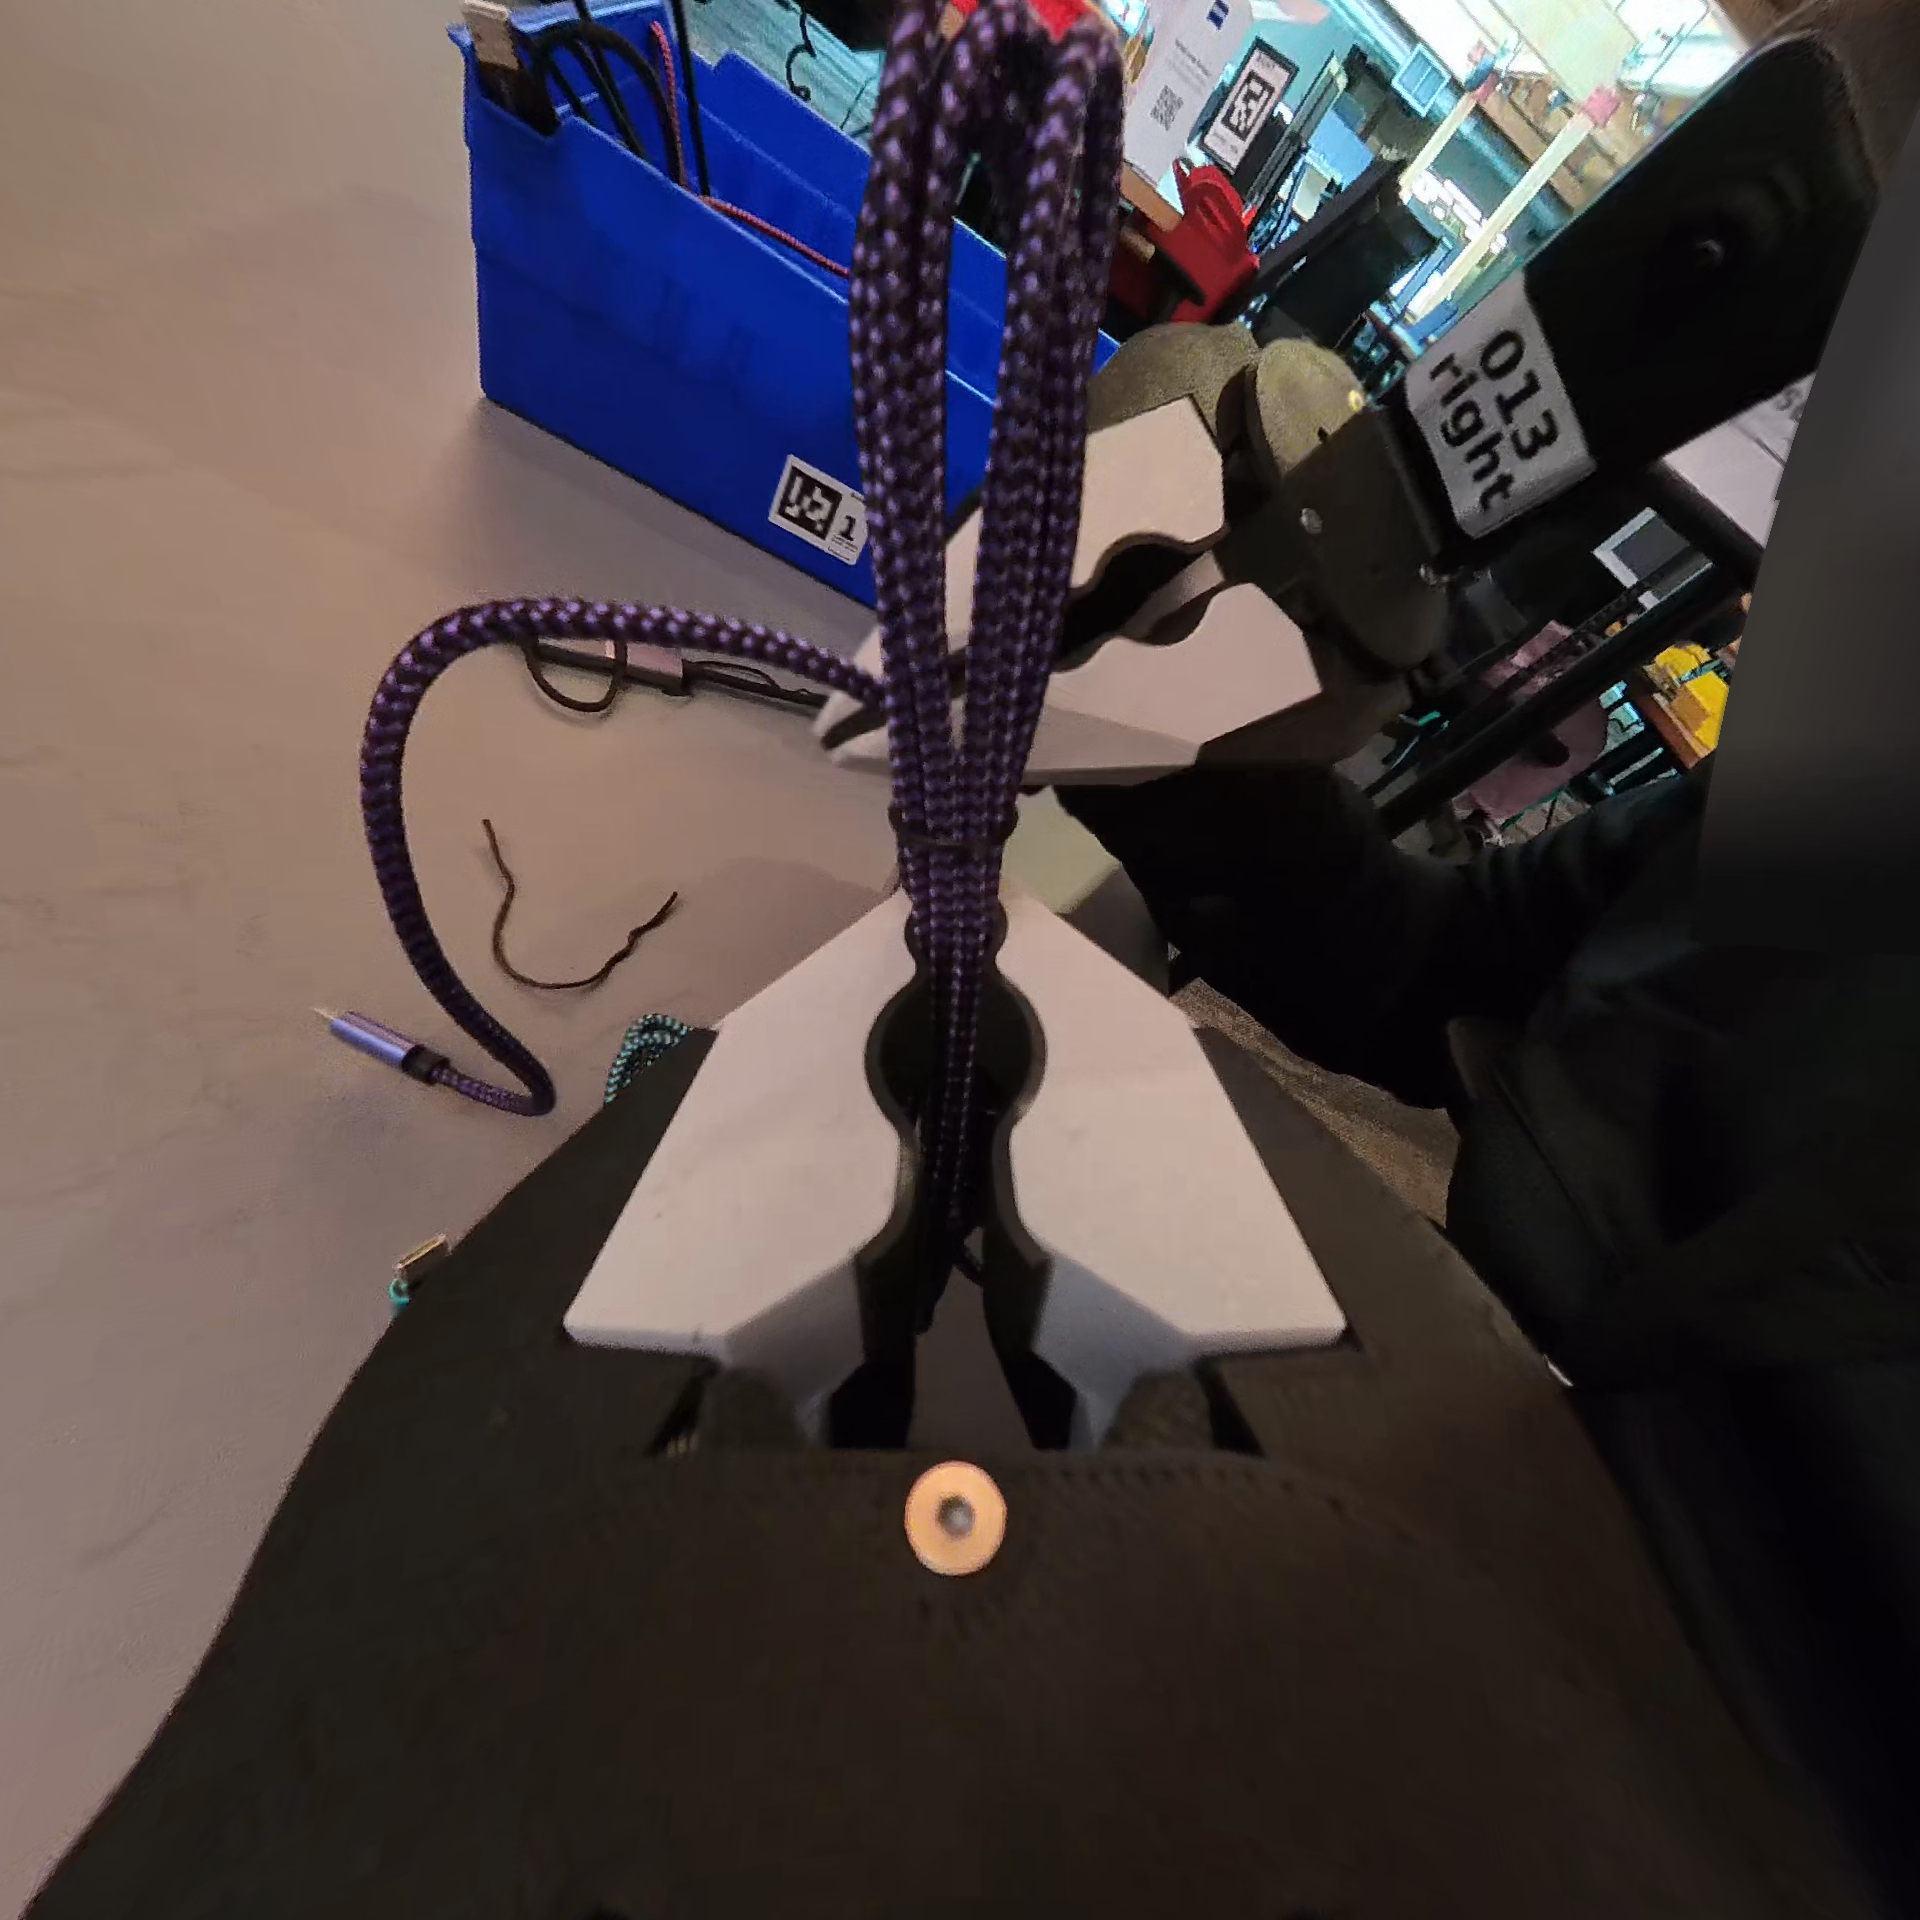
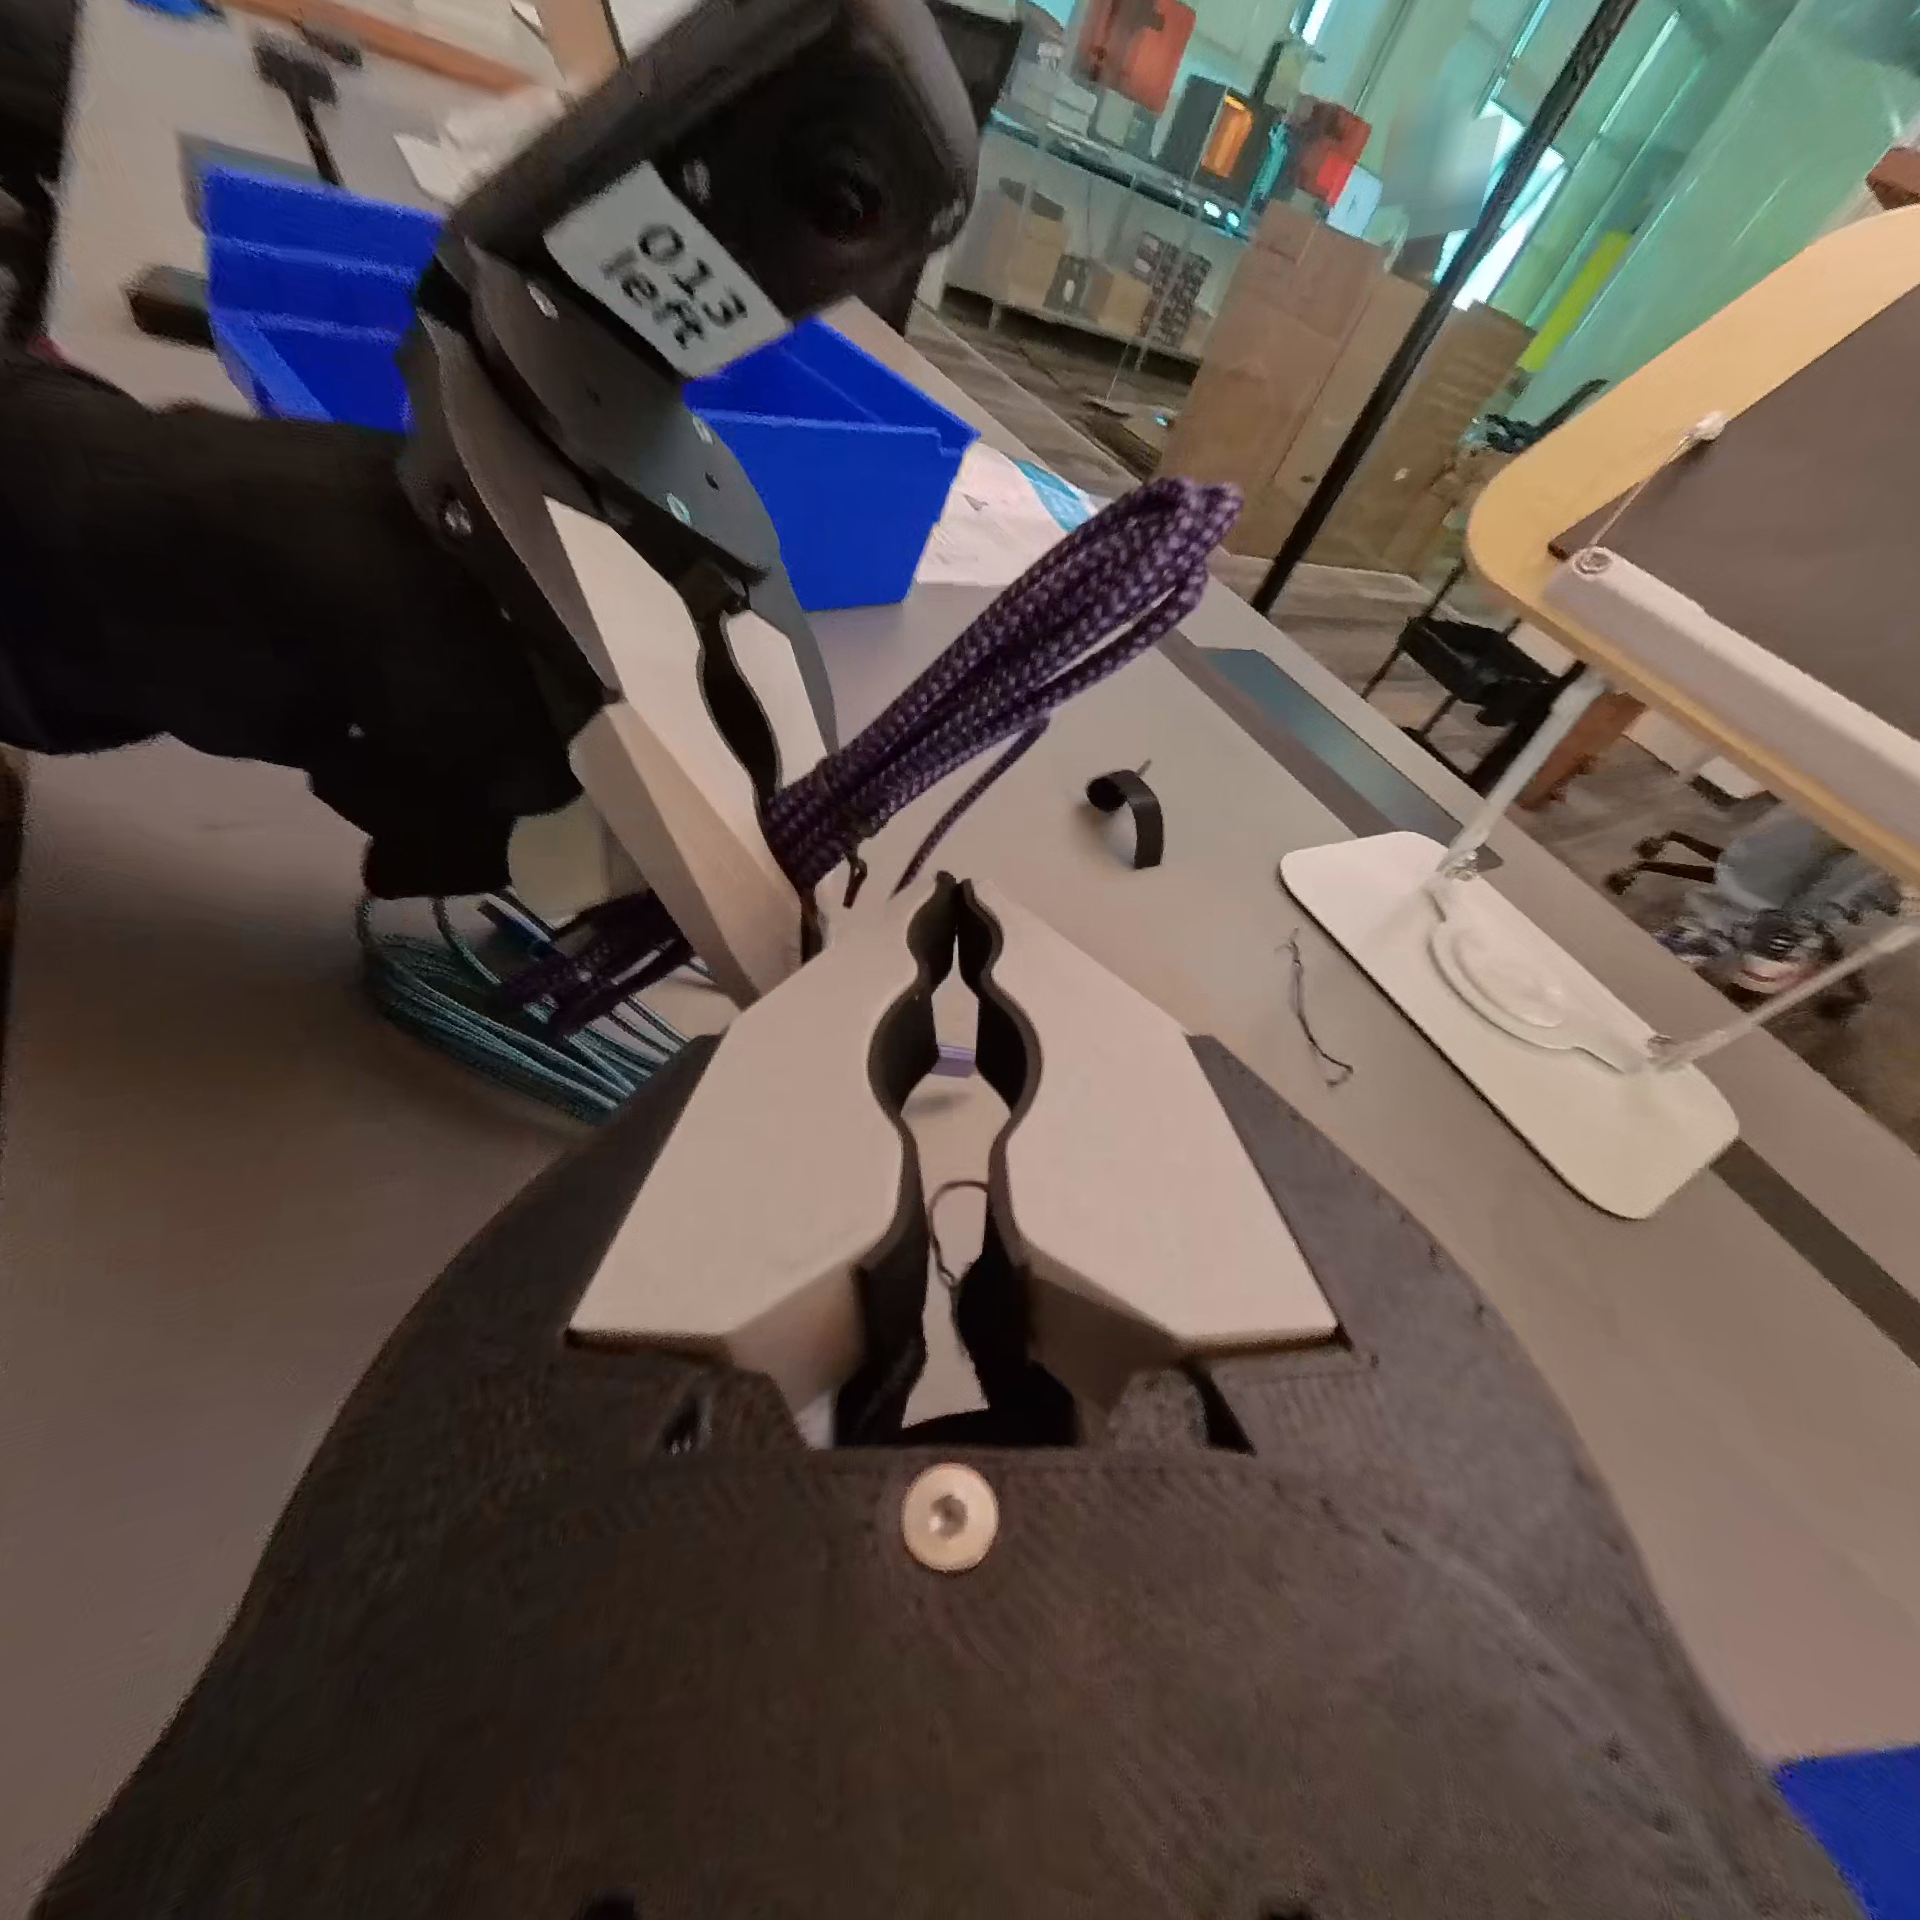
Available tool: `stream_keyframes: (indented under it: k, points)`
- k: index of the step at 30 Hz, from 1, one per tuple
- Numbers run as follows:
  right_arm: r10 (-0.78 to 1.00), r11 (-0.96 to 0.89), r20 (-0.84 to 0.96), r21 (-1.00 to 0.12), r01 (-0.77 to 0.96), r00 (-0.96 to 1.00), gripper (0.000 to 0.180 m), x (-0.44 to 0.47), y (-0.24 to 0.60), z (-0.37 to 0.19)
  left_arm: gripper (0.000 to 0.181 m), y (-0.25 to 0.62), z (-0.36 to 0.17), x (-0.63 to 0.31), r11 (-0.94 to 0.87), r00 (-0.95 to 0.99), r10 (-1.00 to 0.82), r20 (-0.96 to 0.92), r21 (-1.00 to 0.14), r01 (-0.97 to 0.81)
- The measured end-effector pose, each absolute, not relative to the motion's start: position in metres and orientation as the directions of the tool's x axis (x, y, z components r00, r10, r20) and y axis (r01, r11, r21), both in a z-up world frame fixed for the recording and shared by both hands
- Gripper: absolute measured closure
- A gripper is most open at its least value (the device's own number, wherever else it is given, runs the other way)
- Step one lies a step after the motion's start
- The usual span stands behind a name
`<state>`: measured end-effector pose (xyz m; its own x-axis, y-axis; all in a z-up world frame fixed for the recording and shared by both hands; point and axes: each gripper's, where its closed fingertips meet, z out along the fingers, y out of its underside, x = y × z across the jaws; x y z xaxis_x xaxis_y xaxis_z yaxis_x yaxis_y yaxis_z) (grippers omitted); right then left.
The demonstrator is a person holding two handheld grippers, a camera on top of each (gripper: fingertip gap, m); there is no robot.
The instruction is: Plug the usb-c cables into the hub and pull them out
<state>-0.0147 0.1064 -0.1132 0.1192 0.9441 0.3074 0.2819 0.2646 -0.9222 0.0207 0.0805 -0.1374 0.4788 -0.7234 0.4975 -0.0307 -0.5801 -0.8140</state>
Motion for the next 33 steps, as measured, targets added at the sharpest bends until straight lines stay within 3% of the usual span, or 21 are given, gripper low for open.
stream_keyframes:
  k: [5, 7, 10, 16, 33]
  points:
    - [1.000, -0.025, -0.026, -0.987, 0.158, -0.005, 0.180, -0.008, 0.100, -0.107, 0.181, 0.082, -0.136, 0.017, -0.578, 0.483, -0.716, 0.504, -0.816, -0.007]
    - [0.996, -0.076, -0.082, -0.989, 0.131, -0.043, 0.180, -0.004, 0.098, -0.107, 0.181, 0.082, -0.135, 0.017, -0.581, 0.475, -0.716, 0.512, -0.814, 0.002]
    - [0.993, -0.079, -0.091, -0.987, 0.139, -0.079, 0.170, -0.006, 0.091, -0.109, 0.181, 0.082, -0.135, 0.018, -0.584, 0.473, -0.714, 0.516, -0.812, 0.005]
    - [0.994, -0.056, -0.069, -0.988, 0.143, -0.082, 0.180, -0.008, 0.089, -0.110, 0.181, 0.083, -0.133, 0.019, -0.588, 0.461, -0.712, 0.529, -0.809, 0.019]
    - [0.994, -0.040, -0.053, -0.990, 0.132, -0.096, 0.180, -0.010, 0.085, -0.111, 0.181, 0.081, -0.135, 0.019, -0.596, 0.452, -0.710, 0.540, -0.803, 0.023]
